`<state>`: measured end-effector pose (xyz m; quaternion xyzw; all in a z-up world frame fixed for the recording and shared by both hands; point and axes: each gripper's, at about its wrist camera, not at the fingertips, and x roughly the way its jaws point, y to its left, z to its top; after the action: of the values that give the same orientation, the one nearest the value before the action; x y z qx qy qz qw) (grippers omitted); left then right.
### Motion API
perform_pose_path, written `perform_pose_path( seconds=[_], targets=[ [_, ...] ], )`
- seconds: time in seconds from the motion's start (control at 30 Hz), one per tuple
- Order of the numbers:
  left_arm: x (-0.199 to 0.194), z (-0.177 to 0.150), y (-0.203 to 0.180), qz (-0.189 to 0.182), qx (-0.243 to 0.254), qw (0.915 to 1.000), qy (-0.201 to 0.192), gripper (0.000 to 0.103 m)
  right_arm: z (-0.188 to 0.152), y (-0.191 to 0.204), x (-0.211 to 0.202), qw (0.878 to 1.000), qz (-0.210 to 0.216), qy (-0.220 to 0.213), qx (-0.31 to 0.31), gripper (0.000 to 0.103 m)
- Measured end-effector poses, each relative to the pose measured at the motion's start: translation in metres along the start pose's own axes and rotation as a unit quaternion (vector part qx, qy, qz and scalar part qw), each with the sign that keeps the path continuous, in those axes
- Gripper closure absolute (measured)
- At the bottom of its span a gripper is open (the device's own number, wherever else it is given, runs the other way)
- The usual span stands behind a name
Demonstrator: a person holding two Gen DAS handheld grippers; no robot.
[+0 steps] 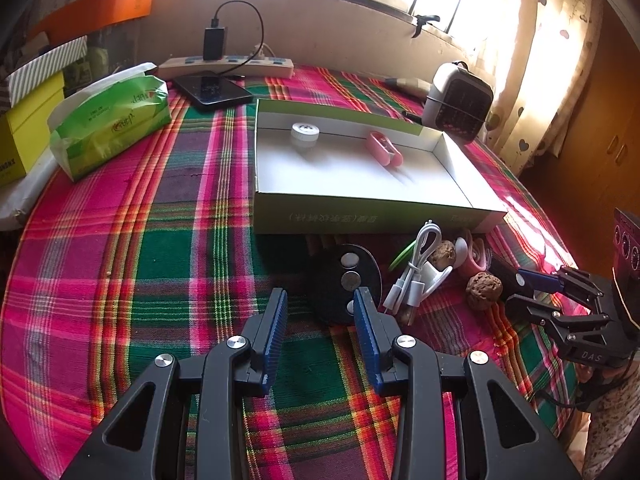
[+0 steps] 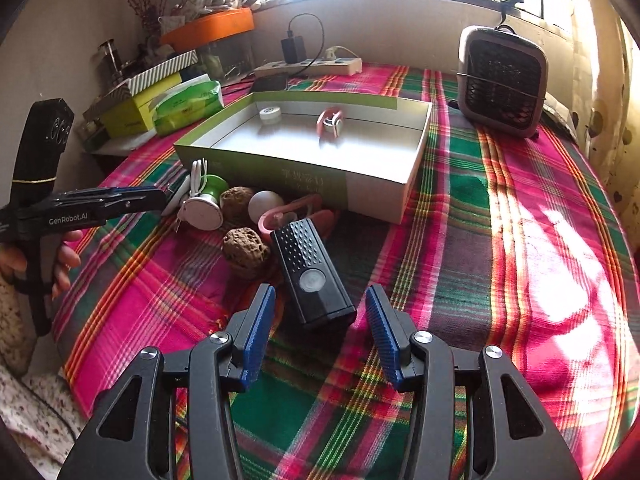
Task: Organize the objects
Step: 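Close the right tool on the black remote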
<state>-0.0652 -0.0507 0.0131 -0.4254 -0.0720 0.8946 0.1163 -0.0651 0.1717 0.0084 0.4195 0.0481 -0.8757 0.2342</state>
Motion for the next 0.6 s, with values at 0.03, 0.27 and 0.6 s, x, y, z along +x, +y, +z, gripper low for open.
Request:
perform_pose_path(
  seconds=[0.03, 0.27, 0.6],
  targets=[
    [0.000, 0.000, 0.000, 0.000, 0.000, 1.0000, 0.000, 0.070, 0.001, 0.001, 0.002, 1.000, -0.002, 0.002, -0.002, 0.054],
    [0.001, 0.001, 0.001, 0.000, -0.001, 1.0000, 0.002, 0.066, 0.012, 0.005, 0.013, 0.999, -0.025, 0.011, -0.022, 0.054],
    [0.006, 0.001, 0.000, -0.002, -0.001, 1.0000, 0.007, 0.066, 0.016, 0.007, 0.017, 0.999, -0.034, 0.014, -0.033, 0.054]
  ],
)
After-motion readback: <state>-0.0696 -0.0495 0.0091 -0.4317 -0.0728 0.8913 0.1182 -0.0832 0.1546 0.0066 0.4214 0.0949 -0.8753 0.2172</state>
